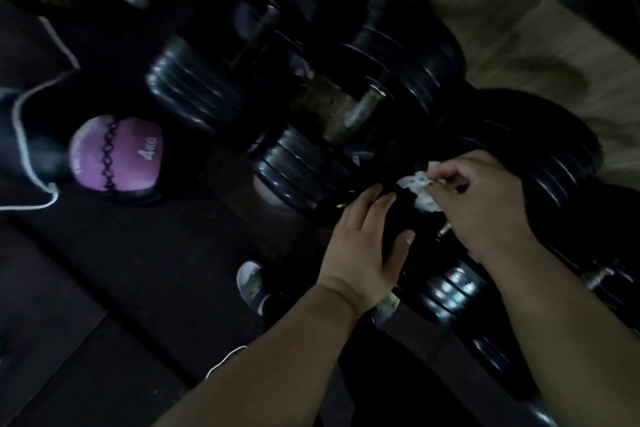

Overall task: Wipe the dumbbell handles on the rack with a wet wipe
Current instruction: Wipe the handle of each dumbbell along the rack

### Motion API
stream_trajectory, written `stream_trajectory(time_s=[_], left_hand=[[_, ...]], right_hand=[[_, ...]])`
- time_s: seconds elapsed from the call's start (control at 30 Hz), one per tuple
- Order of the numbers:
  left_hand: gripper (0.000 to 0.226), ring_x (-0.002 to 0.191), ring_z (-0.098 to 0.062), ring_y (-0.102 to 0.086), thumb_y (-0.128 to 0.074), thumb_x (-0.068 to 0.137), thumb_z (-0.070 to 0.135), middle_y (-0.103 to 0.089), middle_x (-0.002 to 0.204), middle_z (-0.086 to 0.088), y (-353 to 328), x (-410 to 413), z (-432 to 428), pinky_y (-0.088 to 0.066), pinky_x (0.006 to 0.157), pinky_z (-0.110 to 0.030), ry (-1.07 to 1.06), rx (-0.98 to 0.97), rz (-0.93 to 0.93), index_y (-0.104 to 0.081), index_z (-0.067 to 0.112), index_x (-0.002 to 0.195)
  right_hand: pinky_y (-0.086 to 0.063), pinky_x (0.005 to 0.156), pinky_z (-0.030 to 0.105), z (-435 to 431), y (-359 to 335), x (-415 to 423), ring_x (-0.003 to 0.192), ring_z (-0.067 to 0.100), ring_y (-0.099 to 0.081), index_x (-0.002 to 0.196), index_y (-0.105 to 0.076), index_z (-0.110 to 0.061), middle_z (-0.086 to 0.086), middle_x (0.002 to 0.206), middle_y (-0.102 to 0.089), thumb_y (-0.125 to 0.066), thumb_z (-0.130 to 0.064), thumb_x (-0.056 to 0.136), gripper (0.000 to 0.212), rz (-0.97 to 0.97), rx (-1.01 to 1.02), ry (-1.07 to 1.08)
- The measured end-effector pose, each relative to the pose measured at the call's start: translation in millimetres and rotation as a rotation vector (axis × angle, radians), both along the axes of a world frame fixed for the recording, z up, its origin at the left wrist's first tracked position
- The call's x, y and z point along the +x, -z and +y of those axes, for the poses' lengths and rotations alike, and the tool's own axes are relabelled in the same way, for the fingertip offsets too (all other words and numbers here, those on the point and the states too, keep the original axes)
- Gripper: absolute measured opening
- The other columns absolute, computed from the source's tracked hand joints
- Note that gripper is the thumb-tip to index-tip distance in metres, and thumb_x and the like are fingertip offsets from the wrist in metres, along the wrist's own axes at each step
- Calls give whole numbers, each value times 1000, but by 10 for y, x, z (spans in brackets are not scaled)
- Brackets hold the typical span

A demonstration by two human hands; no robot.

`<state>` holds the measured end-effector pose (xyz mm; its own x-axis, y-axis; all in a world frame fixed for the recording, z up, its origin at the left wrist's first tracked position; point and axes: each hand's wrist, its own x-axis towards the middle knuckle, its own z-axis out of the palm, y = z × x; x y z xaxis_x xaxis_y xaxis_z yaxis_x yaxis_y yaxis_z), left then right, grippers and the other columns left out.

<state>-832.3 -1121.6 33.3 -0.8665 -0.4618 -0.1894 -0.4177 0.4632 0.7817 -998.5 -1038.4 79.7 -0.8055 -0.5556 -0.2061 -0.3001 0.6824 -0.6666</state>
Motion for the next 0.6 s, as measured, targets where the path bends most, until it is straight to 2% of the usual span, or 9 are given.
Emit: stream_trajectory(time_s=[0.1,0.2,0.27,0.37,0.43,0.53,0.6], left_hand=[[50,138,-29,-47,-58,98,35,-50,151,-9,-100,90,-252,-36,116,-47,-112,-258,116,-57,10,141],[55,142,-34,-42,-58,96,40,-47,153,-10,-118,29,-628,-30,120,-53,-280,-390,34,-55,12,143],[68,152,-34,-27,-53,97,53,-35,162,-11,-112,-15,-896,-21,126,-52,-365,-339,-101,-42,14,152],[90,158,-29,-12,-47,94,72,-20,169,-7,-28,-35,-1136,-11,129,-47,-347,-228,-244,-22,18,162],[93,156,-28,-18,-49,91,74,-24,168,-5,55,-39,-1143,-15,128,-46,-364,-224,-214,-23,20,162],[86,149,-29,-32,-57,87,72,-37,161,-6,156,-37,-1100,-28,123,-51,-440,-252,-78,-38,26,157],[81,145,-31,-37,-58,87,72,-42,158,-8,217,-35,-1095,-33,120,-52,-453,-285,-26,-44,29,155]], right_hand=[[-39,76,0,-214,-70,-58,83,1,-62,93,-75,-16,-6,102,-62,-76,-9,82,13,65,-15,-73],[-44,74,11,-419,-91,-49,86,2,-62,96,-72,-18,-8,105,-62,-76,-12,84,14,43,-53,-137],[-43,72,11,-557,-40,-34,84,0,-60,99,-70,-19,-6,105,-62,-77,-12,84,18,75,-68,-191],[-41,70,10,-759,97,-54,82,1,-58,105,-66,-22,-4,105,-62,-77,-12,83,27,99,-74,-233],[-45,70,15,-863,185,-89,83,6,-59,108,-64,-24,-3,105,-62,-76,-14,83,30,111,-81,-233],[-53,75,28,-962,299,-155,85,13,-61,103,-68,-17,1,106,-61,-74,-9,83,23,201,-81,-296],[-51,78,28,-1013,366,-199,89,20,-63,100,-71,-10,5,107,-62,-71,-4,83,18,278,-76,-385]])
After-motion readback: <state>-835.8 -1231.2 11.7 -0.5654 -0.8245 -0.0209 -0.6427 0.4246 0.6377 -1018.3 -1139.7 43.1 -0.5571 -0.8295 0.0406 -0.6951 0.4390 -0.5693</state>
